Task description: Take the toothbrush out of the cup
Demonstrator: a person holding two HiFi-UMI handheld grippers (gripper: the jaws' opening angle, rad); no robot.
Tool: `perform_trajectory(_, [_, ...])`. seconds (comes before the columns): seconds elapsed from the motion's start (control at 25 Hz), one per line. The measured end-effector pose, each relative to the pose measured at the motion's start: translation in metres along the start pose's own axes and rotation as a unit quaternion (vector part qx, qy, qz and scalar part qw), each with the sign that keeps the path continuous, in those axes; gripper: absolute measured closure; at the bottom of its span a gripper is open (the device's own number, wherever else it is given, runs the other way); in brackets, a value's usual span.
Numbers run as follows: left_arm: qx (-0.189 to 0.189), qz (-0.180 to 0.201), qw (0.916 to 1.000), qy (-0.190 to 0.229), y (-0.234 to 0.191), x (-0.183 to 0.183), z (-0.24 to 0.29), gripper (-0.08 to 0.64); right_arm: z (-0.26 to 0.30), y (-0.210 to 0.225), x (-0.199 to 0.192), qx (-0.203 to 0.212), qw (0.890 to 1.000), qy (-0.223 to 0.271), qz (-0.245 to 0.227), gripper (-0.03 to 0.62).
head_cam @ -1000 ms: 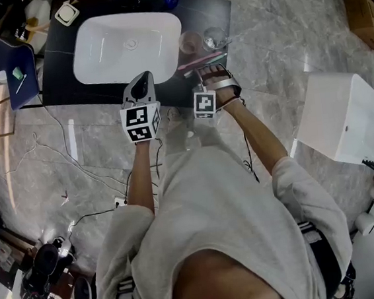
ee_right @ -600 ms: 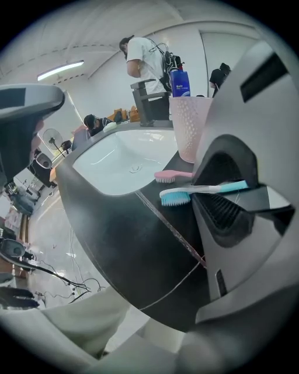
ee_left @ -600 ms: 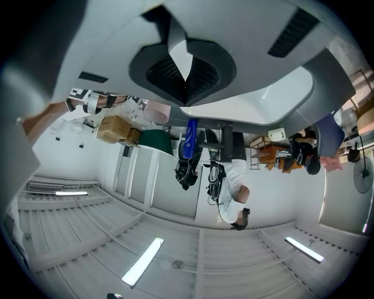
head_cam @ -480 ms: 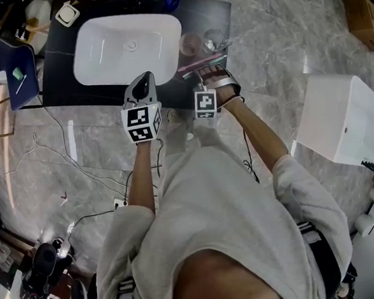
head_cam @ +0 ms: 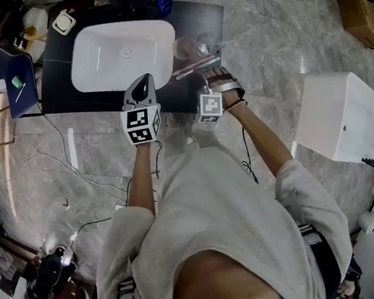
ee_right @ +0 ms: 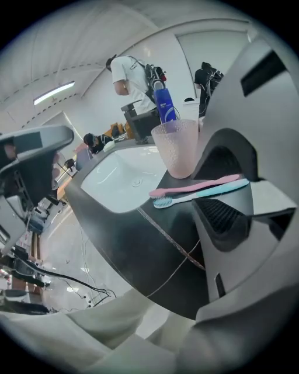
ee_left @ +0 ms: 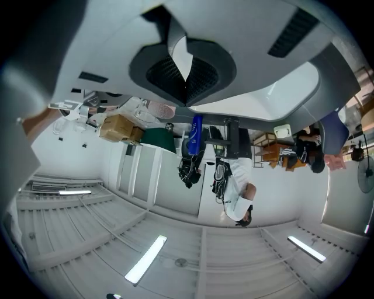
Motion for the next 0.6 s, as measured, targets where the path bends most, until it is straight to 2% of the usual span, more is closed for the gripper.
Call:
perform_trajectory(0.32, [-0.009, 0.012, 0.9999, 0.005, 0.011, 0.009, 0.002, 0.534, -0.035, 0.026, -0.011, -0.047, 0.995, 0.014, 0.084, 0.565])
perform_trajectory(0.44, [-0.01, 0.018, 0.9998, 0.007, 0.014, 0.013, 0.002, 0.534, -0.042, 0.033, -0.014, -0.05, 0.992, 0.021, 0.112, 0.578])
perform_trajectory(0.52, [-0.01, 0.021, 0.9997, 0.008, 0.016, 0.016, 0.001, 0.534, -0.048, 0.038, -0.017, -0.048, 0.988, 0.028, 0.147, 0.578])
perform_trajectory(0.6, [-0.011, 0.025, 0.9996, 0.011, 0.018, 0.02, 0.0, 0.534, -0.053, 0.044, -0.021, -0.042, 0.977, 0.037, 0.206, 0.578])
Point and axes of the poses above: the fingertips, and each gripper's own axes: z forward along the fingers, y to its right, x out of its top, the point moved 2 cm from there along -z, backward along the fingers, and after that the axes turned 5 degrees about -y, right-handed, at the moved point
